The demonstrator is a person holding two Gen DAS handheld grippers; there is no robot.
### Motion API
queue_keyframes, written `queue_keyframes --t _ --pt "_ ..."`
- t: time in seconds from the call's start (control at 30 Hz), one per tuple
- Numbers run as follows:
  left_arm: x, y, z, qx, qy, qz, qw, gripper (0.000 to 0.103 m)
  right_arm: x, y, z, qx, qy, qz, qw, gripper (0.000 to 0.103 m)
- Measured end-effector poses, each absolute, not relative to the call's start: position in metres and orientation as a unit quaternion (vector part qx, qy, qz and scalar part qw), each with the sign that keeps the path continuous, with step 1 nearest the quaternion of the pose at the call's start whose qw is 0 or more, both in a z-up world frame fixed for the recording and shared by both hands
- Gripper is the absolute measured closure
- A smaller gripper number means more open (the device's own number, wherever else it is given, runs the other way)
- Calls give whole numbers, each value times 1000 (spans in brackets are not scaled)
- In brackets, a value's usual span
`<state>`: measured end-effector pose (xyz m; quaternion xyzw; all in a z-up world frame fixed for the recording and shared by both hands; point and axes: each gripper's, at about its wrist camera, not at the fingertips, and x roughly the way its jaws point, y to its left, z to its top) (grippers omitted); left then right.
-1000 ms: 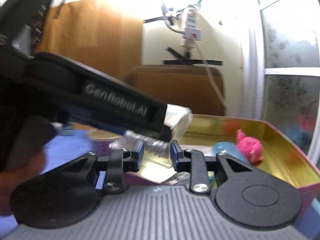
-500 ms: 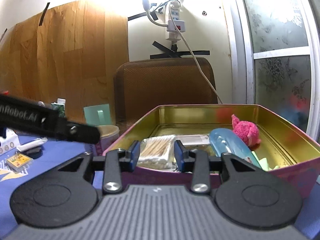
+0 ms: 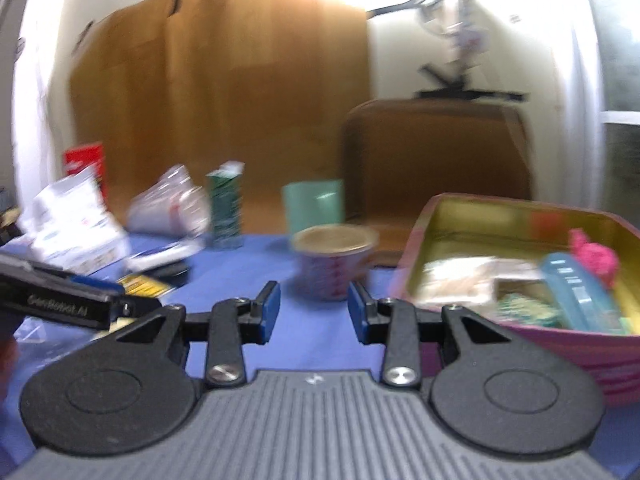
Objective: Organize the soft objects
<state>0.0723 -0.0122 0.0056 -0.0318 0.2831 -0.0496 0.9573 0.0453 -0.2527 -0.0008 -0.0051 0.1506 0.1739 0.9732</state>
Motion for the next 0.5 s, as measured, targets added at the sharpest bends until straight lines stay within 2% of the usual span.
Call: queue_keyframes --t 0.13,0.2,0.27,0.5 --pt "73 33 -6 -49 274 19 960 38 68 -222 2 -1 194 226 955 63" --pt "73 56 -9 -119 274 6 954 37 85 -207 5 14 212 248 945 63" --pt "70 66 -8 -140 258 12 956 37 111 -191 9 40 229 265 936 63" --pt "59 50 -3 -91 228 9 969 37 224 -135 9 101 316 290 898 65"
